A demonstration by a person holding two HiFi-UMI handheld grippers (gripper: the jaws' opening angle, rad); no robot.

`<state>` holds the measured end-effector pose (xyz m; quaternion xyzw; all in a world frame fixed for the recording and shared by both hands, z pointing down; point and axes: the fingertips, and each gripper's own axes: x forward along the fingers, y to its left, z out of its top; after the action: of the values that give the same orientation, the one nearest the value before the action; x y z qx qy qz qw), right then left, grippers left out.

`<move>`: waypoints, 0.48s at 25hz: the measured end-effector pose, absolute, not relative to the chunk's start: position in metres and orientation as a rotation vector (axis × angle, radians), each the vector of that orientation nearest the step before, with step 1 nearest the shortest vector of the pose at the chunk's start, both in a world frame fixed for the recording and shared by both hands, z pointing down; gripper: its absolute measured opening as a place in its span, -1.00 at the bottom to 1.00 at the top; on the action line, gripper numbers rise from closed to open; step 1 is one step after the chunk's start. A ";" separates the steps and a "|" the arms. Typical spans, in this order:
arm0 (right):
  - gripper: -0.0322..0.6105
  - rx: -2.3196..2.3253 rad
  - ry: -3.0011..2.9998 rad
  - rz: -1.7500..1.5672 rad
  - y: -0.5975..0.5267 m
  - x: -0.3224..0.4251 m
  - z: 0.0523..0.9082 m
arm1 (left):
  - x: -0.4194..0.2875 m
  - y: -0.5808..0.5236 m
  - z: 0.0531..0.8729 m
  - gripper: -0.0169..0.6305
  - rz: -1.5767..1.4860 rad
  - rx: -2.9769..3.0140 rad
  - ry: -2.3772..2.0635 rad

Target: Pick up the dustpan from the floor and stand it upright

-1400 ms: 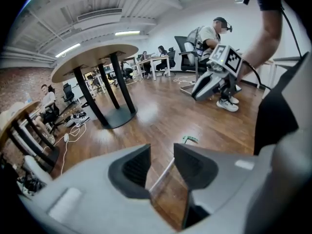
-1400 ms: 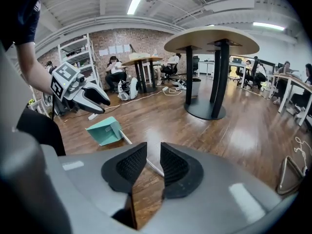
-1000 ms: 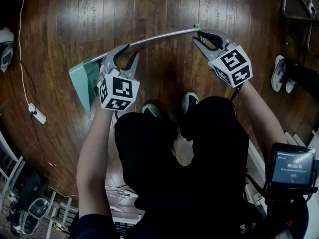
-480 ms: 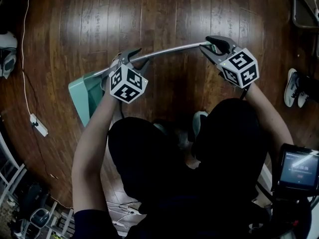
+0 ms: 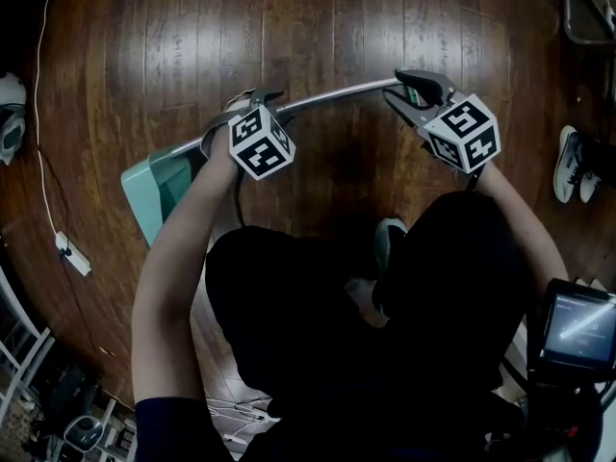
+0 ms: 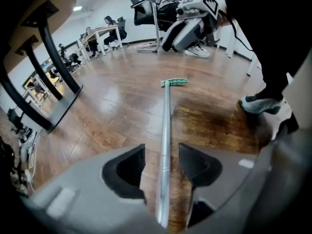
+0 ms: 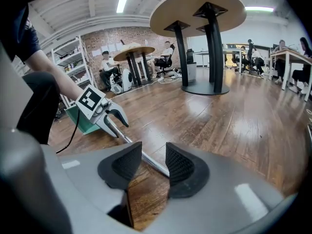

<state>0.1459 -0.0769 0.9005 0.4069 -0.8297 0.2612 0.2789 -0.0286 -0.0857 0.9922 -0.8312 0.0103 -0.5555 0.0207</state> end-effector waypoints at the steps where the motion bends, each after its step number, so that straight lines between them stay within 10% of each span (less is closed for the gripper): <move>1: -0.41 1.092 -2.228 0.705 -0.075 0.147 0.900 | -0.025 -0.083 0.996 -0.28 -1.718 -2.549 -0.011; 12: -0.41 1.167 -2.257 0.747 -0.061 0.151 0.893 | 0.003 -0.069 1.021 -0.53 -1.640 -2.394 -0.173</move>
<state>0.1506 -0.0607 0.8930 0.4274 -0.8264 0.2736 0.2439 0.0026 -0.0685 1.0210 -0.8179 -0.0591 -0.5603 0.1169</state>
